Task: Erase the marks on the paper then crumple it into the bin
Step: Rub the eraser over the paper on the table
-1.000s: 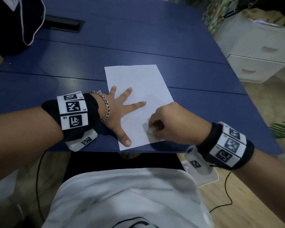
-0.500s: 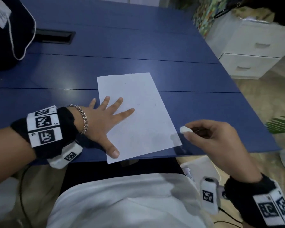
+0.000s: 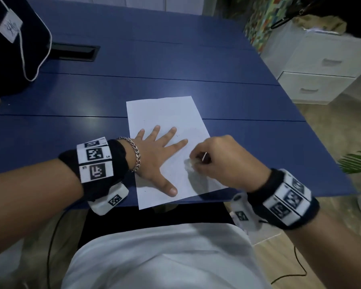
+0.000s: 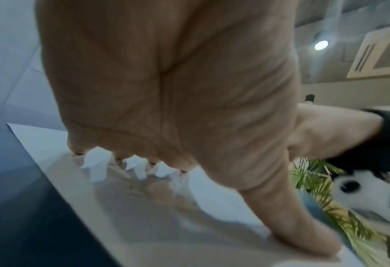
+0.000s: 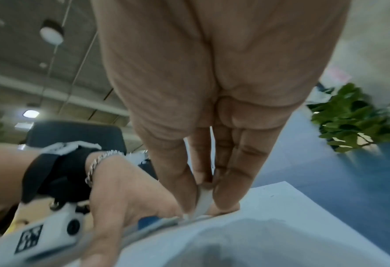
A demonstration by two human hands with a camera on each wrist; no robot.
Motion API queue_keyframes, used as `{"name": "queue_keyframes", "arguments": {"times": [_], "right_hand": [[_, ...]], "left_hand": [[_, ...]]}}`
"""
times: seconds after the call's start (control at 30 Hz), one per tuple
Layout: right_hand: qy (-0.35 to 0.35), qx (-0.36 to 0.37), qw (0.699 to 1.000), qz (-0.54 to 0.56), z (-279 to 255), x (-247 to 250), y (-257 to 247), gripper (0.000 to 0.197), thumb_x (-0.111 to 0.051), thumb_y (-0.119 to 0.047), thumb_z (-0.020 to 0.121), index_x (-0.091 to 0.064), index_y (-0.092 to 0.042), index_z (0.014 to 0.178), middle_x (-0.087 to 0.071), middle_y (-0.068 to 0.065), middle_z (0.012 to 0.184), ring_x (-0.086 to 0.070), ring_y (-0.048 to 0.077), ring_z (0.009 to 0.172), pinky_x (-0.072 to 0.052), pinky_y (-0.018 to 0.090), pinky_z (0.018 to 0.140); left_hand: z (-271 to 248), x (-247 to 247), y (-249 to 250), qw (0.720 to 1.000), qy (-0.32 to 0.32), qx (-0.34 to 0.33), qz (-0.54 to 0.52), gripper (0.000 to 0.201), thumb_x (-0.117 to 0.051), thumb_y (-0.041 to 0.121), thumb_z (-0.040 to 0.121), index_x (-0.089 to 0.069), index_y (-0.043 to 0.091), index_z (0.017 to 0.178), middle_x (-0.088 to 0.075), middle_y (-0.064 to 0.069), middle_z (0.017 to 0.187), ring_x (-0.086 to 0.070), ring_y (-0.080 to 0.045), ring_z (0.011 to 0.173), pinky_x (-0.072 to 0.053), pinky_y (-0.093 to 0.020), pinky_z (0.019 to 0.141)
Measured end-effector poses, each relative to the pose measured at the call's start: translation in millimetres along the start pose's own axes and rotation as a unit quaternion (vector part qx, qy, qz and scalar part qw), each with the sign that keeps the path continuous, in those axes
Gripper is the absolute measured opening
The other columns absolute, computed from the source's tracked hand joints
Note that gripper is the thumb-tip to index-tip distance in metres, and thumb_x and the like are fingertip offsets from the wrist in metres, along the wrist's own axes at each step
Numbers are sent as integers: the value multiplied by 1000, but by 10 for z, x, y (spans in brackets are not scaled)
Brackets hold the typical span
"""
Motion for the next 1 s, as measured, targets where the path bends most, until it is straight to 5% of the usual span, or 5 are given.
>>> {"name": "queue_keyframes", "arguments": {"times": [0.33,0.53,0.7,0.87,1.0], "right_hand": [[-138,119,978,-101,97,-195,-238,10,-66,-23,86,-75,-20,82,-68,-4,73,-58,12,65,-50,25,59],[-40,48,994,-90,332,-34,-7,7,-66,-19,83,-72,-19,79,-66,-3,71,-59,15,64,-56,38,64],[-158,117,975,-108,68,-208,-283,13,-65,-27,83,-70,-18,75,-66,2,71,-57,17,64,-49,30,57],[-30,48,995,-83,373,14,59,12,-63,-19,84,-75,-19,82,-68,-2,73,-61,16,66,-56,41,68],[-130,115,983,-68,126,-152,-199,19,-63,-32,84,-77,-19,83,-69,0,75,-60,16,66,-51,28,63]], "left_hand": [[64,-41,-30,1000,-7,23,3,150,-57,109,44,40,59,147,50,13,161,37,-38,154,12,-72,122],[66,-53,-33,1000,-4,23,7,151,-54,110,41,42,59,145,50,14,161,37,-37,155,12,-72,123],[63,-39,-29,1000,-9,27,6,150,-58,108,46,41,59,147,51,13,161,38,-37,154,11,-72,123],[53,-30,-24,1000,-6,25,7,151,-56,110,43,41,59,146,50,14,161,37,-37,155,10,-72,123],[55,-34,-33,1000,2,28,5,150,-57,109,44,39,60,147,49,15,161,36,-37,155,12,-72,123]]}}
Point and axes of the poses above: each hand's wrist, its own z-axis towards the middle knuckle, its own x-axis out of the back of the hand, y = z × x, the point moved 6 cm from there along z, towards the middle knuckle
